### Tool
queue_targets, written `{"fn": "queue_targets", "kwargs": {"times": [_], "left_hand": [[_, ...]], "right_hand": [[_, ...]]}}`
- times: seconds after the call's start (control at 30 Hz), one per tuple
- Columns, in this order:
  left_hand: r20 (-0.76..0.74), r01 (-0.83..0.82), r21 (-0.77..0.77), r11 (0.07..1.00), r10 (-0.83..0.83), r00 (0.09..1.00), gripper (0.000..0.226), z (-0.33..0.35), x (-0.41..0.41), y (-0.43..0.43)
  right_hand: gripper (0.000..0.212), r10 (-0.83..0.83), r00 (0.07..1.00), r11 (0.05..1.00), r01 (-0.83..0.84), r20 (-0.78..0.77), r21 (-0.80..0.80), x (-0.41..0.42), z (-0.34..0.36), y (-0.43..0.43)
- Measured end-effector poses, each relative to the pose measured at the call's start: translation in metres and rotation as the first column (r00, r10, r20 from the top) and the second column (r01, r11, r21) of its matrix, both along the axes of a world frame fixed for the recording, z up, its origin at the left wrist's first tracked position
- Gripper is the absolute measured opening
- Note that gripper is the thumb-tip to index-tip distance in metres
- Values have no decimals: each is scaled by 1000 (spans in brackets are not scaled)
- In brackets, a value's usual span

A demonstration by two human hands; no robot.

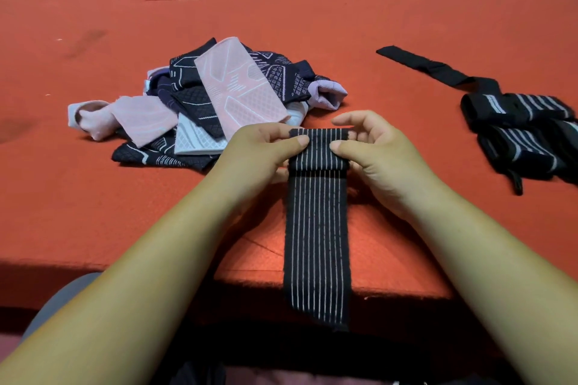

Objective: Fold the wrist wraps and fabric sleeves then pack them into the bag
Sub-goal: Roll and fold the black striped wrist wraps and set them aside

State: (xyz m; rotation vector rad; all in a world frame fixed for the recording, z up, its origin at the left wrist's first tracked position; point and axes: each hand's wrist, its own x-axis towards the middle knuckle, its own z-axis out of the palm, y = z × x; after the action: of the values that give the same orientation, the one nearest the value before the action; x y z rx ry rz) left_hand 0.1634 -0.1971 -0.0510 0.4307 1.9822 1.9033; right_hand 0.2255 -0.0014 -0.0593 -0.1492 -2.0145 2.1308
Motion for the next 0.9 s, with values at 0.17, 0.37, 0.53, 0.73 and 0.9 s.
{"fn": "queue_targets", "kwargs": {"times": [0.17,0.37,0.53,0.73,0.9], "left_hand": [[-12,-67,76,995,68,998,17,1,1,0],[-10,-52,103,993,53,999,16,3,2,0],[39,74,-48,996,-72,997,12,0,1,-2],[94,-45,43,998,41,995,20,-8,-4,5],[153,-79,104,991,63,986,27,-4,-6,5]], "right_hand": [[23,169,957,985,-171,235,-13,2,-4,-1],[30,224,953,971,-237,205,37,9,1,4],[29,109,986,993,-115,127,37,4,-5,8],[27,173,977,979,-157,123,-130,2,-4,3],[39,186,970,947,-134,159,-291,2,4,7]]}}
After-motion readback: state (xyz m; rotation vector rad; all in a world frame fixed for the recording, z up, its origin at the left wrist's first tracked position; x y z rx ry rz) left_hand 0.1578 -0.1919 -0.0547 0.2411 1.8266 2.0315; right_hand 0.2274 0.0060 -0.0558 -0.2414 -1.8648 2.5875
